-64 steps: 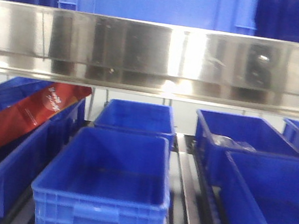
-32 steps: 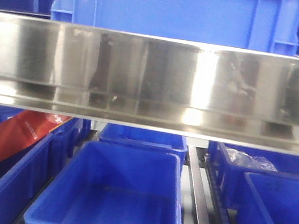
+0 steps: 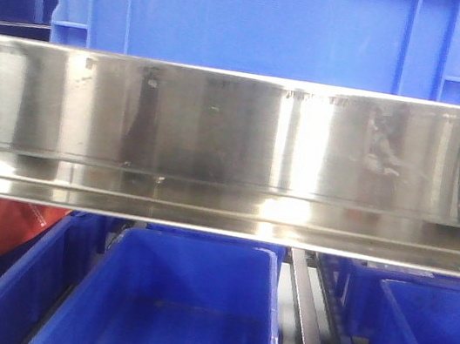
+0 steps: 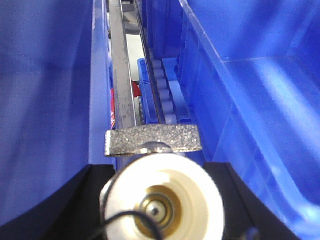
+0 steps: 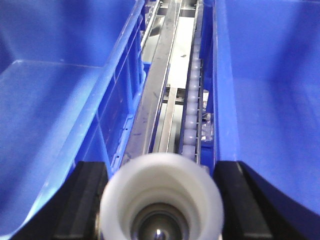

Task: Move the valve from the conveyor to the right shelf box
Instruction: 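Extend both grippers with valves over a blue bin on the shelf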

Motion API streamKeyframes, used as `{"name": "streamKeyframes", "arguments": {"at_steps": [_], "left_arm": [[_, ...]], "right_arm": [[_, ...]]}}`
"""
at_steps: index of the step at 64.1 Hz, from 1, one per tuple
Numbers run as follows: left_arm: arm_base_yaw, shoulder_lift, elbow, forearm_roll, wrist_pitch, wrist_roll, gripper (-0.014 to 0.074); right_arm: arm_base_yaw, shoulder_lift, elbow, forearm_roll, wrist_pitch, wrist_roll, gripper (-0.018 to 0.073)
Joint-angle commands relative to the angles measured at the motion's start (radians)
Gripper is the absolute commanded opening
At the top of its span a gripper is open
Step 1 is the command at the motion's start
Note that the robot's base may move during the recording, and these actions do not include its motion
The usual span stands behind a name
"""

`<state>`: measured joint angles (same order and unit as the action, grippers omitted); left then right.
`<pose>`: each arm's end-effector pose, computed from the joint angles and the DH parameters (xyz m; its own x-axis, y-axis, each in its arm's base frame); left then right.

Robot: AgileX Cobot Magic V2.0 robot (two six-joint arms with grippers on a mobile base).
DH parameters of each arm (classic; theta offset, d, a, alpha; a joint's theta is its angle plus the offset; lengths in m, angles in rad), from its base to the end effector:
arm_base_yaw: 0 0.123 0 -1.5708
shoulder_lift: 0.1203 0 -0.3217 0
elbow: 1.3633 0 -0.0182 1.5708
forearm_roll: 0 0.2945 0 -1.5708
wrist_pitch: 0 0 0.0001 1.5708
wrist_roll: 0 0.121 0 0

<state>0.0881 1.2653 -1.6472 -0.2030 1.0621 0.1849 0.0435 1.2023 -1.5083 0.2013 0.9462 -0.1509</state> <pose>0.2953 0.0047 0.5228 -0.5423 0.0360 -0.8394 0.1061 0.9940 -0.0260 0.2871 0.0322 0.5027 -0.5104 -0.0539 -0.8583 -0.1981 0.9786 0.0563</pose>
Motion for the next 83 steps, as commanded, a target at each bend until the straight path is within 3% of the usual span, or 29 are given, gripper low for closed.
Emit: {"name": "streamKeyframes", "arguments": {"at_steps": [1, 83], "left_arm": [[-0.005, -0.01, -0.013, -0.014, -0.041, -0.005, -0.0111], [-0.005, -0.01, -0.013, -0.014, -0.041, -0.005, -0.0111]], "right_arm": [[0.001, -0.014, -0.016, -0.003, -0.064, -0.006, -0.0162], [0.001, -0.014, -0.016, -0.003, -0.066, -0.006, -0.0162]]}}
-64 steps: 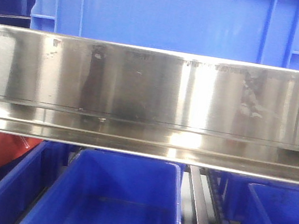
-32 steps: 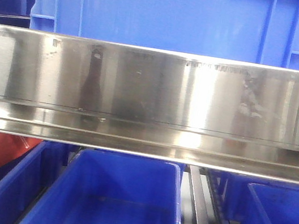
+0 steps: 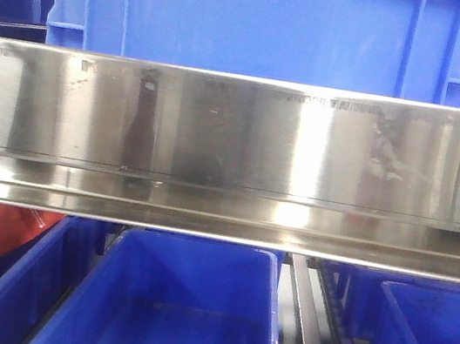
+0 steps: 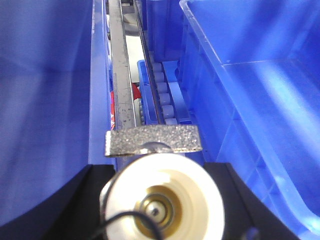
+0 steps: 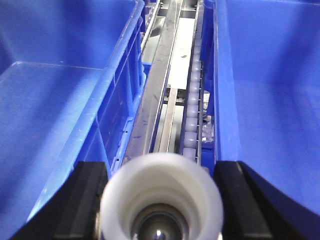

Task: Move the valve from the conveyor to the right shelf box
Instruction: 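Extend both grippers with valves over a blue bin on the shelf, then open both grippers to drop the valves into the blue bin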

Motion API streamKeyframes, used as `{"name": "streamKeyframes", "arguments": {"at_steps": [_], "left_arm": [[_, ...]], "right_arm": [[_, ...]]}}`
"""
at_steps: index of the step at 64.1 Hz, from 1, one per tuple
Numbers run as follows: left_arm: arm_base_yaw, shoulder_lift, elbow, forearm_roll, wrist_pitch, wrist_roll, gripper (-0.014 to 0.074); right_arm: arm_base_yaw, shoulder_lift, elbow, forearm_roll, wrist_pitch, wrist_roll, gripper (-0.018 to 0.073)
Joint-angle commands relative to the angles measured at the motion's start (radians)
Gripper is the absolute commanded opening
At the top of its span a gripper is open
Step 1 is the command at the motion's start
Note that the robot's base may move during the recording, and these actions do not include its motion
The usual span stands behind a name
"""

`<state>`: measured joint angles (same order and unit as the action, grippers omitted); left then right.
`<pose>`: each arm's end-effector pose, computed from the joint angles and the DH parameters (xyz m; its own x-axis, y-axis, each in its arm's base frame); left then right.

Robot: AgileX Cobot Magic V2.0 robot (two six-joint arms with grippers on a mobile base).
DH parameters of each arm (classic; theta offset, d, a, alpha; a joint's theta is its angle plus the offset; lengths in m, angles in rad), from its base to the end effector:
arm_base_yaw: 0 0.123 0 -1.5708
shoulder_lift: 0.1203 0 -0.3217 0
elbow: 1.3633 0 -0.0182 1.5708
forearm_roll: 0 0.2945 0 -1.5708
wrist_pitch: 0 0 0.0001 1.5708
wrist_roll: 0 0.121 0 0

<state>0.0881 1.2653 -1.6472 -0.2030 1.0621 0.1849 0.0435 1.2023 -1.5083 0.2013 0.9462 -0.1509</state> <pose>0.2953 0.0047 0.5228 -0.5423 0.0360 -0.8394 0.1061 0.9940 -0.0260 0.2871 0.0322 0.5027 -0.5104 -0.0539 -0.8583 -0.1981 0.9786 0.0563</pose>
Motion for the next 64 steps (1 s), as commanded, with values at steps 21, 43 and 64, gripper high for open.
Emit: {"name": "streamKeyframes", "arguments": {"at_steps": [21, 43, 64], "left_arm": [[-0.007, -0.01, -0.016, -0.051, -0.157, -0.005, -0.0111], [-0.247, 0.164, -0.302, -0.063, -0.157, 0.054, -0.0111], [-0.491, 0.442, -0.438, -0.028, -0.147, 0.054, -0.0111]], "right_arm": [[0.001, -0.014, -0.034, -0.003, -0.108, -0.006, -0.0162], [0.117, 0.093, -0.297, 0.056, -0.144, -0.006, -0.0162], [0.327, 0.31, -0.374, 0.056, -0.181, -0.006, -0.0162]]}}
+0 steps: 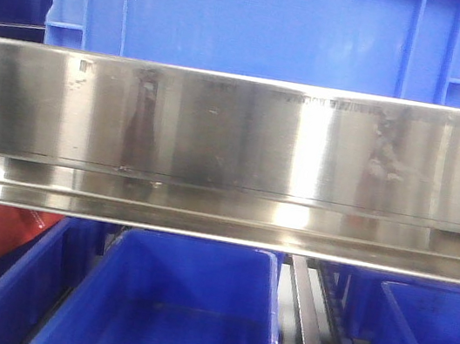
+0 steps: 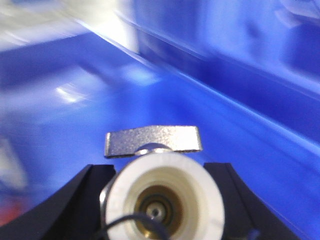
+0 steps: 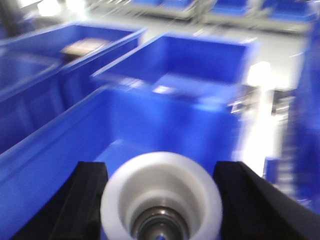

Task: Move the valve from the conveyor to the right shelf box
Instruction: 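Open both grippers to drop the valves into the blue bin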

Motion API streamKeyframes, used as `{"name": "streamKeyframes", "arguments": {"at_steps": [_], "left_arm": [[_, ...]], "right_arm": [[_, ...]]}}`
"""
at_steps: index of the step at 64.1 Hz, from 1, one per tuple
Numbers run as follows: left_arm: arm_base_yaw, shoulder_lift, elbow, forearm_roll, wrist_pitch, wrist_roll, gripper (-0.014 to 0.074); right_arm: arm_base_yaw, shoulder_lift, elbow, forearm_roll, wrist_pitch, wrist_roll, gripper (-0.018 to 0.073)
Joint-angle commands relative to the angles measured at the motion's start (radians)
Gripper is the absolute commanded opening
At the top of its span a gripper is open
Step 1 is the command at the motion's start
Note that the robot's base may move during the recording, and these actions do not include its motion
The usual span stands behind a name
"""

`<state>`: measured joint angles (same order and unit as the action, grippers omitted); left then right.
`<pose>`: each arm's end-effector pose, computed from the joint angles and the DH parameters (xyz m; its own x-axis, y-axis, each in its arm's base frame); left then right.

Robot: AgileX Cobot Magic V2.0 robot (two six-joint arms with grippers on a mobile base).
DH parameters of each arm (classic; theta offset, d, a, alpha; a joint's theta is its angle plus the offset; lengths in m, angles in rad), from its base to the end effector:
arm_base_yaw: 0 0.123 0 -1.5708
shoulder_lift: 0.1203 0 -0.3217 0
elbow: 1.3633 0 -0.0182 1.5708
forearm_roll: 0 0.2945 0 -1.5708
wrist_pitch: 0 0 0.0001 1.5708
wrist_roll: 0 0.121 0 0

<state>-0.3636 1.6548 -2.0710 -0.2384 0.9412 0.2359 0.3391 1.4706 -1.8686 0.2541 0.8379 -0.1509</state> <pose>0.3868 -0.1719 0.5471 -0.3350 0.2258 -0.9148 0.5455 0.8381 0.0071 0.3420 0.1446 0.5587 -0.3217 -0.0915 -0.9424 -0.4864 0.8699 0.0816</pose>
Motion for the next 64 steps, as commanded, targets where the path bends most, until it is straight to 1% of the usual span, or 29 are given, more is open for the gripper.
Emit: {"name": "streamKeyframes", "arguments": {"at_steps": [1, 6, 16, 30, 34, 38, 43, 44, 45, 47, 49, 50, 52, 53, 56, 57, 60, 64], "left_arm": [[-0.045, 0.063, -0.014, 0.01, -0.023, 0.003, -0.0111], [-0.061, 0.123, -0.014, 0.014, -0.005, 0.003, -0.0111], [-0.06, 0.214, -0.014, 0.014, 0.045, 0.003, -0.0111], [-0.058, 0.264, -0.014, 0.015, 0.08, 0.003, -0.0106], [-0.058, 0.267, -0.014, 0.015, 0.083, 0.003, -0.0071], [-0.058, 0.267, -0.014, 0.015, 0.088, 0.003, 0.0], [-0.058, 0.267, -0.014, 0.015, 0.09, 0.003, 0.0151], [-0.058, 0.267, -0.014, 0.015, 0.093, 0.003, 0.0183], [-0.058, 0.267, -0.014, 0.015, 0.092, 0.003, 0.0215], [-0.058, 0.267, -0.014, 0.015, 0.094, 0.003, 0.0294], [-0.058, 0.267, -0.014, 0.015, 0.097, 0.003, 0.0355], [-0.058, 0.267, -0.014, 0.015, 0.099, 0.003, 0.037], [-0.058, 0.267, -0.014, 0.015, 0.101, 0.003, 0.044], [-0.058, 0.267, -0.014, 0.015, 0.103, 0.003, 0.0465], [-0.058, 0.267, -0.014, 0.015, 0.103, 0.003, 0.0544], [-0.058, 0.267, -0.014, 0.015, 0.106, 0.003, 0.0558], [-0.058, 0.267, -0.014, 0.015, 0.116, 0.003, 0.059], [-0.058, 0.267, -0.016, 0.015, 0.127, 0.003, 0.0591]], "right_arm": [[0.036, 0.051, -0.014, 0.003, -0.073, -0.006, -0.0162], [0.053, 0.098, -0.014, 0.003, -0.073, -0.006, -0.0162], [0.053, 0.186, -0.014, 0.005, -0.042, -0.006, -0.0162], [0.053, 0.277, -0.014, 0.005, 0.009, -0.006, -0.0162], [0.053, 0.289, -0.014, 0.005, 0.023, -0.006, -0.0161], [0.053, 0.296, -0.014, 0.005, 0.033, -0.006, -0.0139], [0.053, 0.3, -0.014, 0.005, 0.041, -0.006, -0.0058], [0.053, 0.3, -0.014, 0.005, 0.042, -0.006, -0.0022], [0.053, 0.3, -0.014, 0.005, 0.045, -0.006, -0.001], [0.053, 0.3, -0.014, 0.005, 0.048, -0.006, 0.0062], [0.053, 0.3, -0.014, 0.005, 0.05, -0.006, 0.0126], [0.053, 0.3, -0.014, 0.005, 0.053, -0.006, 0.016], [0.053, 0.3, -0.014, 0.005, 0.057, -0.006, 0.0229], [0.053, 0.3, -0.014, 0.005, 0.059, -0.006, 0.0281], [0.053, 0.298, -0.014, 0.005, 0.068, -0.006, 0.0398], [0.053, 0.298, -0.014, 0.005, 0.071, -0.006, 0.0442], [0.053, 0.293, -0.014, 0.005, 0.075, -0.006, 0.0515], [0.053, 0.283, -0.014, 0.005, 0.082, -0.006, 0.0575]]}}
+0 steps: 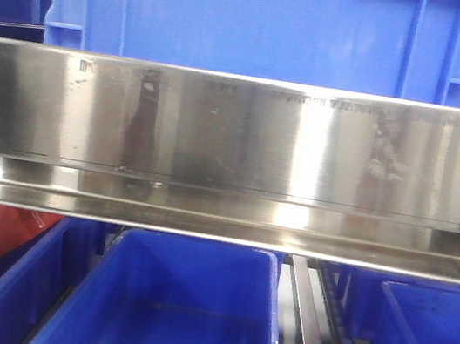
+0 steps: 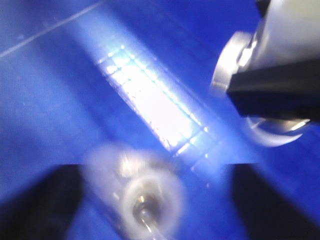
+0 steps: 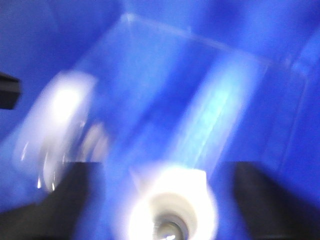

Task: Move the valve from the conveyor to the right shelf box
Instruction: 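Open both grippers to drop the valves into the blue bin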

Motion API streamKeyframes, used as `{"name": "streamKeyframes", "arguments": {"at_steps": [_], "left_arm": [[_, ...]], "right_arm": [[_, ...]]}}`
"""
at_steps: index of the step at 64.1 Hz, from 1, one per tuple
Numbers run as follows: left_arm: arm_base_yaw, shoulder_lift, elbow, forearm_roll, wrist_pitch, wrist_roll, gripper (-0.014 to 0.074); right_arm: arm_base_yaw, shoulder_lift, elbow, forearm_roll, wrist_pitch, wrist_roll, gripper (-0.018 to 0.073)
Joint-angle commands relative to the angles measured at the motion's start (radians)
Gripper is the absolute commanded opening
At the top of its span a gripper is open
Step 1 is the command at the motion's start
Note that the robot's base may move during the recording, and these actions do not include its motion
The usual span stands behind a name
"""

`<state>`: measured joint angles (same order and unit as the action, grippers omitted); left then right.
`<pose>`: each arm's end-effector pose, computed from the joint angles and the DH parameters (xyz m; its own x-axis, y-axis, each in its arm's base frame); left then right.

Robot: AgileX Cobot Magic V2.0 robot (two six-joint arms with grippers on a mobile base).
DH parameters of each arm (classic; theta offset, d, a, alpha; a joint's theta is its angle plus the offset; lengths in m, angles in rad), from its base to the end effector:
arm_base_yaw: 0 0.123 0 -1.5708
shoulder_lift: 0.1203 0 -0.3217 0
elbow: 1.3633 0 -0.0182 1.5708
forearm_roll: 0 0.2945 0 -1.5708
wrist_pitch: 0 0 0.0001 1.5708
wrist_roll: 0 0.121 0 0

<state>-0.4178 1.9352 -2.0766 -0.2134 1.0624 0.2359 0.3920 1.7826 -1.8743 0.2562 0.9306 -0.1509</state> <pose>0.4601 -0.2287 0.4048 -0.5980 0.4057 -0.6912 0.5967 0.8011 -0.0460 0.4335 0.2058 0.4179 -0.6224 -0.2527 -0.7407 -0.5106 0.8484 0.1396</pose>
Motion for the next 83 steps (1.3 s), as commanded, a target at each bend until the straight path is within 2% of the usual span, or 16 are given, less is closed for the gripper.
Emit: {"name": "streamKeyframes", "arguments": {"at_steps": [1, 11, 19, 24, 41, 44, 48, 57, 66, 73, 83], "left_arm": [[-0.003, -0.016, -0.011, -0.01, 0.007, 0.003, 0.0589], [-0.003, -0.047, -0.011, -0.008, 0.028, 0.001, 0.0556], [-0.003, -0.1, -0.011, -0.006, 0.031, 0.001, 0.0484], [0.0, -0.145, -0.011, -0.006, 0.035, 0.001, 0.0376], [0.034, -0.314, -0.011, 0.003, 0.08, -0.011, -0.0111], [0.046, -0.346, -0.011, 0.013, 0.088, -0.032, -0.0111], [0.063, -0.385, -0.006, 0.052, 0.113, -0.093, -0.0111], [0.07, -0.49, 0.092, 0.213, 0.122, -0.169, -0.0111], [0.07, -0.641, 0.317, 0.309, -0.059, -0.257, -0.0111], [0.07, -0.773, 0.534, 0.309, -0.219, -0.279, -0.0111], [0.07, -0.975, 0.825, 0.309, -0.422, -0.302, -0.0111]], "right_arm": [[0.0, -0.032, -0.009, 0.003, -0.01, -0.006, 0.0571], [0.0, -0.083, -0.01, 0.005, -0.011, -0.006, 0.0538], [0.0, -0.149, -0.01, 0.005, -0.011, -0.006, 0.045], [0.0, -0.193, -0.01, 0.005, -0.011, -0.006, 0.0361], [0.0, -0.373, -0.008, 0.001, 0.0, -0.006, -0.0113], [0.0, -0.404, -0.008, -0.022, 0.02, -0.006, -0.0169], [0.0, -0.441, -0.007, -0.054, 0.04, -0.006, -0.0153], [0.0, -0.519, 0.022, -0.133, 0.03, 0.041, -0.0154], [0.0, -0.616, 0.165, -0.165, -0.023, 0.044, -0.0154], [0.0, -0.712, 0.337, -0.165, -0.096, 0.044, -0.0154], [0.0, -0.896, 0.636, -0.165, -0.286, 0.044, -0.0154]]}}
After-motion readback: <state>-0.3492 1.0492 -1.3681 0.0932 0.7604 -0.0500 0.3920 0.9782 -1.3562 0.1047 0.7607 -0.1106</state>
